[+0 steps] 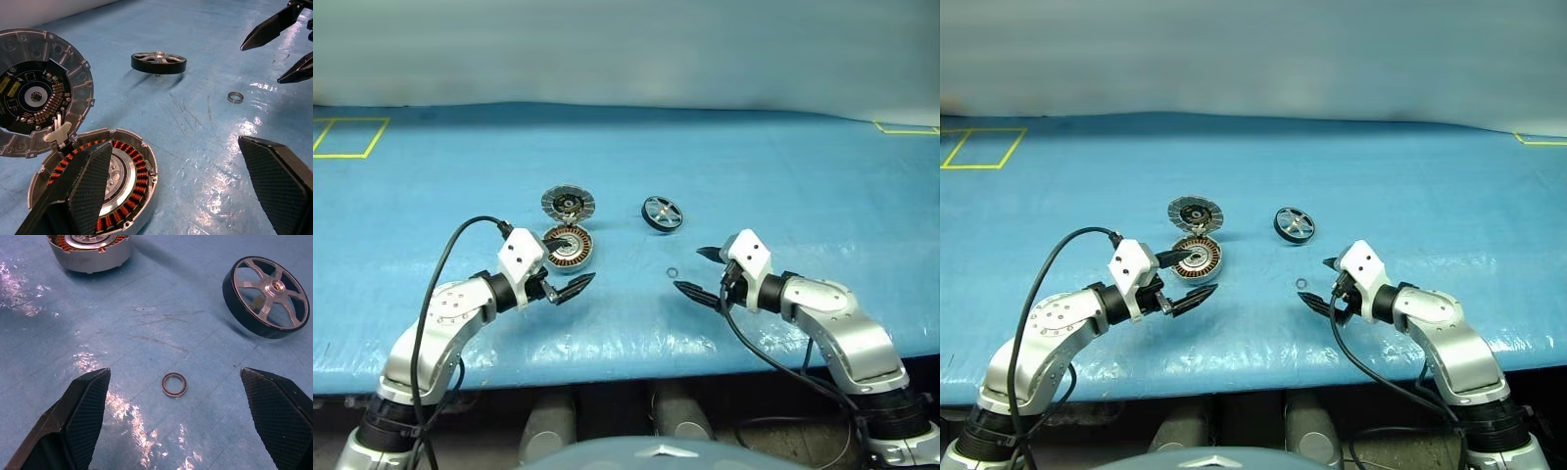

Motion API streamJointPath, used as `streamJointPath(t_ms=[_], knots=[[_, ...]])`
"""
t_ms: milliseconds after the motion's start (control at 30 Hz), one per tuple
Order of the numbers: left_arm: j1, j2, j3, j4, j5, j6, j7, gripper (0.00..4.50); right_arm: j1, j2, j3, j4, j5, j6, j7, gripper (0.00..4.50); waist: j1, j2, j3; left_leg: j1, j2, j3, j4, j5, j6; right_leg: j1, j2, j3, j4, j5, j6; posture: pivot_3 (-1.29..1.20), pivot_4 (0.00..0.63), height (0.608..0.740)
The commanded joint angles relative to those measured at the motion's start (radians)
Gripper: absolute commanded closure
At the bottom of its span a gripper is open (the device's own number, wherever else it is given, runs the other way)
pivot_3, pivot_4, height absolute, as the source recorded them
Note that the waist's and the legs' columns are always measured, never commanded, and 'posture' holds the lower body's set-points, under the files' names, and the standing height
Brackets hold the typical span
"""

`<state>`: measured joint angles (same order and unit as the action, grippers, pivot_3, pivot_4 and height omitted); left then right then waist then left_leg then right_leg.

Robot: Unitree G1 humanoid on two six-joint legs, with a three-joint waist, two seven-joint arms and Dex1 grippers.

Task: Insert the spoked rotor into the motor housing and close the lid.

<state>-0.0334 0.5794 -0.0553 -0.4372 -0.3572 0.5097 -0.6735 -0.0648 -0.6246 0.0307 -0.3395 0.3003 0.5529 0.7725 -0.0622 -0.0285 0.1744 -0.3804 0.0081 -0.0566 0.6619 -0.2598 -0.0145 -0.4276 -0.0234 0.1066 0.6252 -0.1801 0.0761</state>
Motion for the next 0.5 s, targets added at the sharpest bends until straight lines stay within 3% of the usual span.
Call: streamJointPath(t_ms=[33,500], knots=[[-0.002,0.001,0.010,-0.030,-0.004,0.001,0.004,0.00,-0.013,0.000,-0.015,-0.021,0.011,-0.019,-0.002,0.02,0.000,0.000,0.000,0.000,0.000,0.000,0.000,0.000,0.000,0.000,0.000,0.000,0.000,0.000,0.000,0.00,0.150,0.740],[-0.001,-0.012,-0.006,-0.027,-0.001,0.003,0.006,0.00,-0.031,0.011,-0.023,0.002,0.004,-0.031,-0.028,0.02,0.000,0.000,0.000,0.000,0.000,0.000,0.000,0.000,0.000,0.000,0.000,0.000,0.000,0.000,0.000,0.00,0.150,0.740]])
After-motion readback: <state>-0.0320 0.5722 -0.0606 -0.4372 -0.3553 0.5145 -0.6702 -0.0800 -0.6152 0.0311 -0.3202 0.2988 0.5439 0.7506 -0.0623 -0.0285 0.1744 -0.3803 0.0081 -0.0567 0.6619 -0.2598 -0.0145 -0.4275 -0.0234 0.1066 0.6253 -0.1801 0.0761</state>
